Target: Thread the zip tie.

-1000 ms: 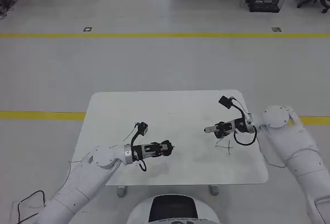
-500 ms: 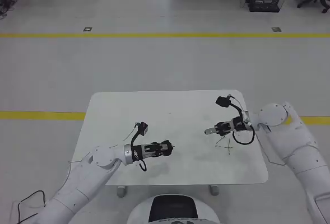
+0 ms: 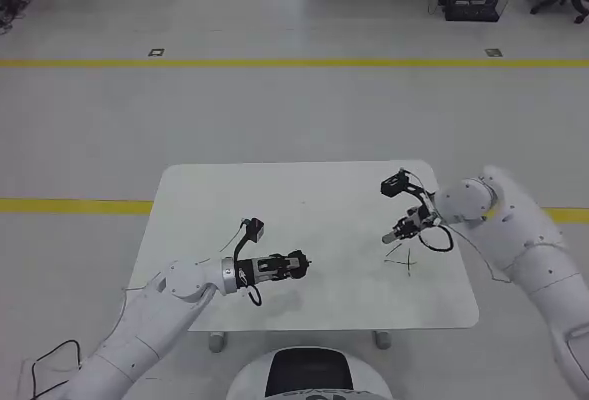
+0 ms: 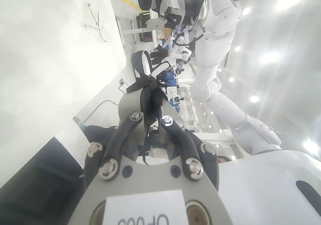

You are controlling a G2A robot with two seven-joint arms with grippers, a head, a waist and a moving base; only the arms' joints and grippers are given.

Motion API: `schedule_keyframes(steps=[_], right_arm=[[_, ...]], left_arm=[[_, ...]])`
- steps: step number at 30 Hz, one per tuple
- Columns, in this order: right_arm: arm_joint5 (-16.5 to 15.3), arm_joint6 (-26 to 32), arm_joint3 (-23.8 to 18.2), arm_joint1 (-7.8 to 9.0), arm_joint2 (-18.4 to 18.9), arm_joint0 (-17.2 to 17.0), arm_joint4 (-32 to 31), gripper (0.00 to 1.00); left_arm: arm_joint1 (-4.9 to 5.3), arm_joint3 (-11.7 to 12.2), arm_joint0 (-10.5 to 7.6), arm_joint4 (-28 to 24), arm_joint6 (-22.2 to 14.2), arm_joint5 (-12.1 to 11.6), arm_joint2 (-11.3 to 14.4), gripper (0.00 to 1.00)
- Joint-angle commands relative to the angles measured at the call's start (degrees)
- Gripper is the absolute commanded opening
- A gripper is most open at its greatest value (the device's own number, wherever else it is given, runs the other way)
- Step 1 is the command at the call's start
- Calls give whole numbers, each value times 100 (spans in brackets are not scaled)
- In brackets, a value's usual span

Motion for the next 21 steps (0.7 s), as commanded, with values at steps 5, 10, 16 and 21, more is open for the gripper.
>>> schedule_keyframes(steps=[5, 10, 16, 21], right_arm=[[0, -1, -9, 1, -13, 4, 21, 100], [0, -106, -50, 1, -14, -18, -8, 100], [0, -212, -328, 115, -291, 70, -810, 100], [0, -406, -449, 286, -940, 264, -1252, 100]], left_arm=[[0, 0, 0, 0, 0, 0, 0, 0], [0, 0, 0, 0, 0, 0, 0, 0], [0, 0, 0, 0, 0, 0, 0, 0], [0, 0, 0, 0, 0, 0, 0, 0]])
